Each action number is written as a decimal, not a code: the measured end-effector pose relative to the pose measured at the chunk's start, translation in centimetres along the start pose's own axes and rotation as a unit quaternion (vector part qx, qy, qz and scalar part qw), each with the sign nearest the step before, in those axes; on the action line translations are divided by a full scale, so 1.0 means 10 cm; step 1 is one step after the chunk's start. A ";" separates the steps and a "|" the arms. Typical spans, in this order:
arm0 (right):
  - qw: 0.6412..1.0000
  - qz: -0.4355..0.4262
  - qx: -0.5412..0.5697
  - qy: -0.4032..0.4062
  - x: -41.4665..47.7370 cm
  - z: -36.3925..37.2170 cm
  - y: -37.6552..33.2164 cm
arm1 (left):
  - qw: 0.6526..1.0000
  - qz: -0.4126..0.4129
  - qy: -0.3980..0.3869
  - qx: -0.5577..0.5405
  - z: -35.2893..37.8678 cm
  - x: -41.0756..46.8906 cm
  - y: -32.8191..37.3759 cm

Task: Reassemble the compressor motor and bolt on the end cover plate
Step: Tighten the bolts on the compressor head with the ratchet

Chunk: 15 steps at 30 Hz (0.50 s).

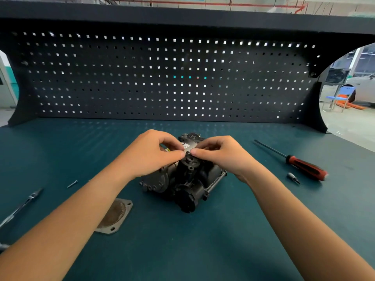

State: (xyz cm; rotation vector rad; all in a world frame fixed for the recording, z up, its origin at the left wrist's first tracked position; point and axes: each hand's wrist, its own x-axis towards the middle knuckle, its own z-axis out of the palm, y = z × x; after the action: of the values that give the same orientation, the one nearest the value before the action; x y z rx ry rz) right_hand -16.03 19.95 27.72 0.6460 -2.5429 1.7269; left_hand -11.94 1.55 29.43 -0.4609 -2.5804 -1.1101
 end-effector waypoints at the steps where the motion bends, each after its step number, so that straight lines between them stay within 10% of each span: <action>1: 1.000 -0.006 -0.004 -0.001 0.00 -0.01 0.00 | 1.000 0.000 -0.001 0.000 0.00 0.00 -0.01; 15: 0.993 -0.050 -0.105 -0.003 0.02 0.00 0.07 | 0.996 0.018 -0.081 -0.021 0.00 0.05 -0.07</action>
State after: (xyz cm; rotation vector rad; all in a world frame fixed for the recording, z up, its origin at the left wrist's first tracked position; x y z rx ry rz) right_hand -16.45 20.10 27.16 0.7522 -2.5979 1.4039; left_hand -12.67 1.16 29.17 -0.6280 -2.6787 -1.1606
